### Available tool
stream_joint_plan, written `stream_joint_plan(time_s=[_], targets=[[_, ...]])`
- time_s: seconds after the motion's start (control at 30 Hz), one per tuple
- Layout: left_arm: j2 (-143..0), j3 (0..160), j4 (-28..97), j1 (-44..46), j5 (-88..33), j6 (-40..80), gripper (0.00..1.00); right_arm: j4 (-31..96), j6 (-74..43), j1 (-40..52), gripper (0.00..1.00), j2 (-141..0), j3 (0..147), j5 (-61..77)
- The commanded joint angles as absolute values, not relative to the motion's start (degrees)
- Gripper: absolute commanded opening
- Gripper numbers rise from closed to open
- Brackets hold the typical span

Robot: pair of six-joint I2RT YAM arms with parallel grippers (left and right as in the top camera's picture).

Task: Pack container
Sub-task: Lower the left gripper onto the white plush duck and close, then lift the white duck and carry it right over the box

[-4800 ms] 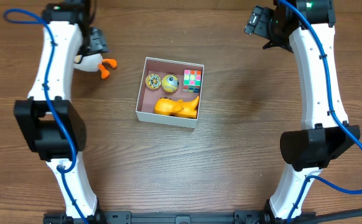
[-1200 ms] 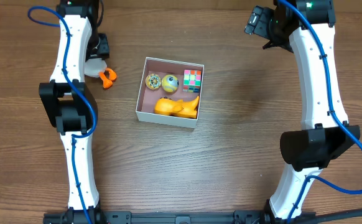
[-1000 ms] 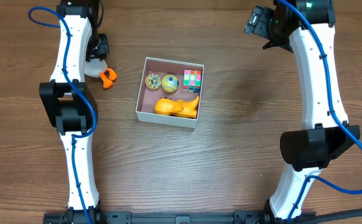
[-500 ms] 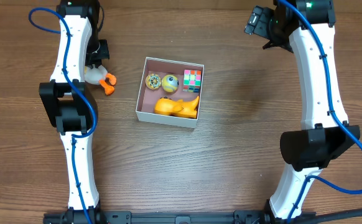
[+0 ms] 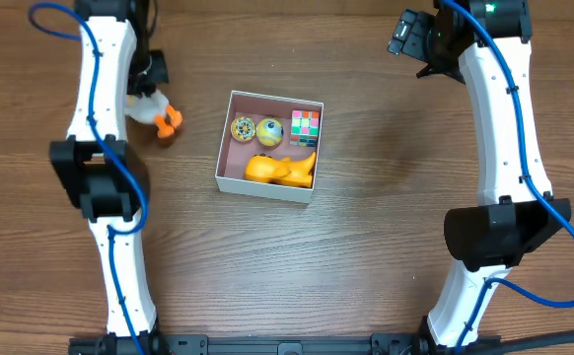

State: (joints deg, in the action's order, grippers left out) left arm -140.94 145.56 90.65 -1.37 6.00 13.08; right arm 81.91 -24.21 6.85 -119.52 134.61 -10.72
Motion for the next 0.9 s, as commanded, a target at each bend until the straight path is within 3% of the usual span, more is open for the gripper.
stream_joint_plan(time_s=[0.0,0.3,0.77,0.87], targets=[[-131.57,146.43,90.61,-0.93,3.57,11.03,0.04,81.67,-24.71,7.01,1.00,-119.04,135.33,-11.05],[-122.89,146.43,92.42,3.27,-6.02,2.87,0.04,81.67,-24.71,7.01,1.00,-119.04,135.33,-11.05],[-122.50,146.41,94.56,16.73,-10.63,-10.39,0.04,81.69,-24.71,7.01,1.00,-119.04,135.33,-11.05],[-122.50,146.41,93.01,18.35,-12.01,-4.36,0.04,81.67,-24.71,7.01,1.00,-119.04,135.33,-11.05]])
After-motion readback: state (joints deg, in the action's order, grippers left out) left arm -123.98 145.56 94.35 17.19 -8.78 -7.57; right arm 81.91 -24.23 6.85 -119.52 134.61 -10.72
